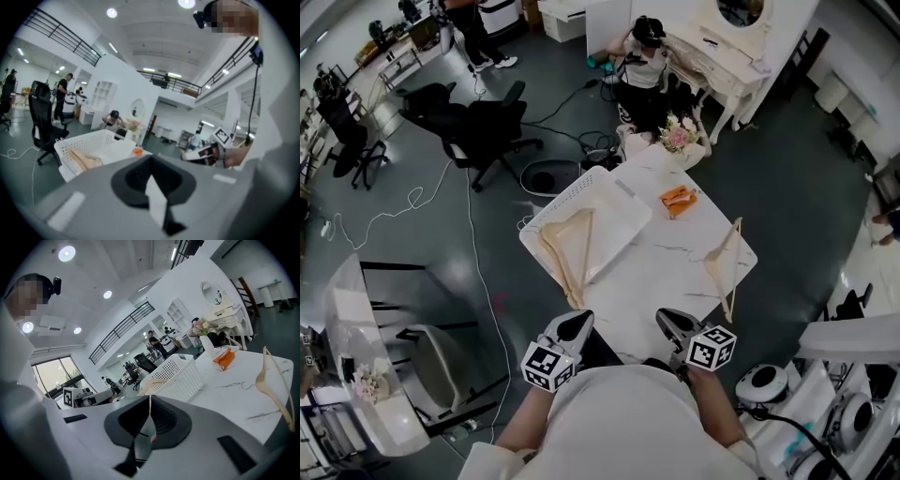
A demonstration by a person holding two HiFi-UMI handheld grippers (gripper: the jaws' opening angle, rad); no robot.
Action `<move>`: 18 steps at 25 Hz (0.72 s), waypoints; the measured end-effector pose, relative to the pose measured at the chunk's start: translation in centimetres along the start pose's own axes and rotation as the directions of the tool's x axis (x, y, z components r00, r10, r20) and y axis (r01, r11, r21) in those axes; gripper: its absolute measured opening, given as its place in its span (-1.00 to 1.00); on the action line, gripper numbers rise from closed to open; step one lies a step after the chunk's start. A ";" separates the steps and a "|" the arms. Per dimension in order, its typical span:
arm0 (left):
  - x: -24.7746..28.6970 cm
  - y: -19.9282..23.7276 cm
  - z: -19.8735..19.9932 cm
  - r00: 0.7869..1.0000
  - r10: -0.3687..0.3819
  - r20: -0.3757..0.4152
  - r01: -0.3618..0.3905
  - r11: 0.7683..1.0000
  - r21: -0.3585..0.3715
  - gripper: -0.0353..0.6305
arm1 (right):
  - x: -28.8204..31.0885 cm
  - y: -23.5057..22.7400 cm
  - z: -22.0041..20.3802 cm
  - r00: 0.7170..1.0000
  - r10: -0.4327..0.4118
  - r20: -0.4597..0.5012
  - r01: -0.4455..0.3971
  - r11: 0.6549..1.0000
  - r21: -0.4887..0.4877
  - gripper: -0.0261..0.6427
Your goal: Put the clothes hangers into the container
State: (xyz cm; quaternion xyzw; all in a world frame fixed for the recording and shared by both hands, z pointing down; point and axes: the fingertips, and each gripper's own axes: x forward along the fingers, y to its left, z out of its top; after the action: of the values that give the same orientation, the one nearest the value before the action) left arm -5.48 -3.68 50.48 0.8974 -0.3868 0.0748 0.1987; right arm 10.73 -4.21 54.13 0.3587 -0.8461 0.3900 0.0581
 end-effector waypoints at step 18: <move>1.6 -1.0 1.1 0.989 -0.144 -0.015 0.145 0.987 0.068 -0.89 | -0.3 -0.6 0.0 0.993 -0.084 0.082 0.085 0.996 -0.002 -0.89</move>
State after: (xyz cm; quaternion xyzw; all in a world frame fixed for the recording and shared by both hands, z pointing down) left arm -3.68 -4.54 49.67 0.9290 -0.3169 0.0782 0.1745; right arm 11.34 -4.32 54.35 0.4097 -0.8328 0.3699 0.0409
